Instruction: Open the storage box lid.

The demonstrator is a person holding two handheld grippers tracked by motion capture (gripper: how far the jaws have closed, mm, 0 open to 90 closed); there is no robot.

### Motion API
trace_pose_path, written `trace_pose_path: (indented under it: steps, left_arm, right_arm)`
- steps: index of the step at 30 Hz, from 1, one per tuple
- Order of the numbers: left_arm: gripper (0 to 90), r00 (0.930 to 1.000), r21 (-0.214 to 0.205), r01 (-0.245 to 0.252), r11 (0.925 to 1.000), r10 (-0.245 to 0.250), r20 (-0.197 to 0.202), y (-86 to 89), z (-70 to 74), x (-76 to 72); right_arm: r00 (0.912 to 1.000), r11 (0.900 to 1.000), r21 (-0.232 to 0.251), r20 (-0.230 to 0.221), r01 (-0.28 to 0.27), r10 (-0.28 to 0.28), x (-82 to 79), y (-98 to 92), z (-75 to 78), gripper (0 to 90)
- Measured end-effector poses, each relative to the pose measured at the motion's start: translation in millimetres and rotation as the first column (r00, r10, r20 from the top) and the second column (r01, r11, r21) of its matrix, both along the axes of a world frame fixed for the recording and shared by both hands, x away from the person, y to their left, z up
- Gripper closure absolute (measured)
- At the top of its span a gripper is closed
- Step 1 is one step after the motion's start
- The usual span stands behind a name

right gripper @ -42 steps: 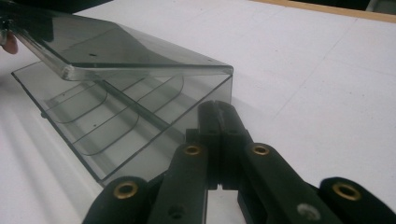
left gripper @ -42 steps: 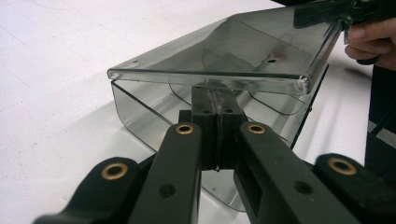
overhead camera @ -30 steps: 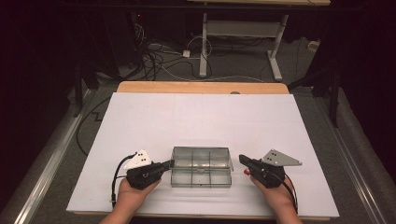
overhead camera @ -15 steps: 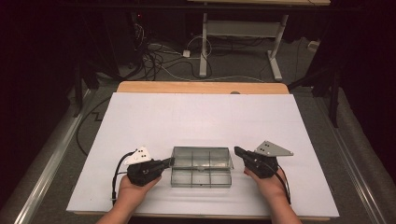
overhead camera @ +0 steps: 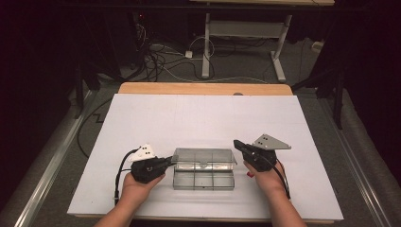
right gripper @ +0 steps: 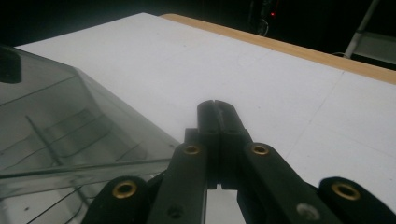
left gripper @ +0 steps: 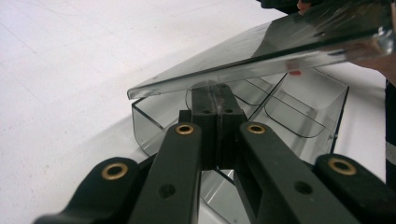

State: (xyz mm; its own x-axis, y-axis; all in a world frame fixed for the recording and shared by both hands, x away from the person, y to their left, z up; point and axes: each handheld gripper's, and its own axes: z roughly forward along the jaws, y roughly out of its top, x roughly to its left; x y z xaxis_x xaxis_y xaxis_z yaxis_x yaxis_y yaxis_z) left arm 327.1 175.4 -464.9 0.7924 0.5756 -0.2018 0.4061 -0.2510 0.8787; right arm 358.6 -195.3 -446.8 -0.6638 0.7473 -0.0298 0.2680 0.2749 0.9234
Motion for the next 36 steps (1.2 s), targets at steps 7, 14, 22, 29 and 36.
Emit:
trace_pose_path:
  steps: [7, 14, 22, 29, 36]
  left_arm:
    - [87.8, 0.9999, -0.006, -0.004, 1.0000, 0.004, 0.012, -2.6, 4.6, 5.7]
    - [87.8, 0.9998, -0.008, -0.008, 0.9999, 0.008, 0.016, -4.8, 10.5, 10.7]
    - [87.8, 0.9995, -0.021, -0.017, 0.9996, 0.017, 0.027, -5.5, 13.9, 14.6]
    - [87.8, 0.9992, -0.025, -0.025, 0.9994, 0.026, 0.029, -6.5, 14.0, 17.2]
    - [87.8, 0.9991, -0.030, -0.034, 0.9990, 0.035, 0.023, -5.5, 14.8, 22.5]
  right_arm:
    - [1.0000, 0.9993, 0.038, 0.006, 0.005, -0.005, 8.2, 2.9, 0.5, 90.0]
    - [0.9999, 0.9966, 0.082, 0.003, 0.010, -0.011, 13.0, 4.0, 4.3, 90.0]
    - [0.9999, 0.9944, 0.105, 0.012, -0.001, 0.000, 15.0, 5.4, 8.4, 90.0]
    - [0.9999, 0.9942, 0.107, 0.014, -0.005, 0.003, 17.1, 6.3, 9.5, 90.0]
    - [0.9998, 0.9938, 0.111, 0.020, -0.007, 0.005, 18.7, 6.6, 12.0, 90.0]
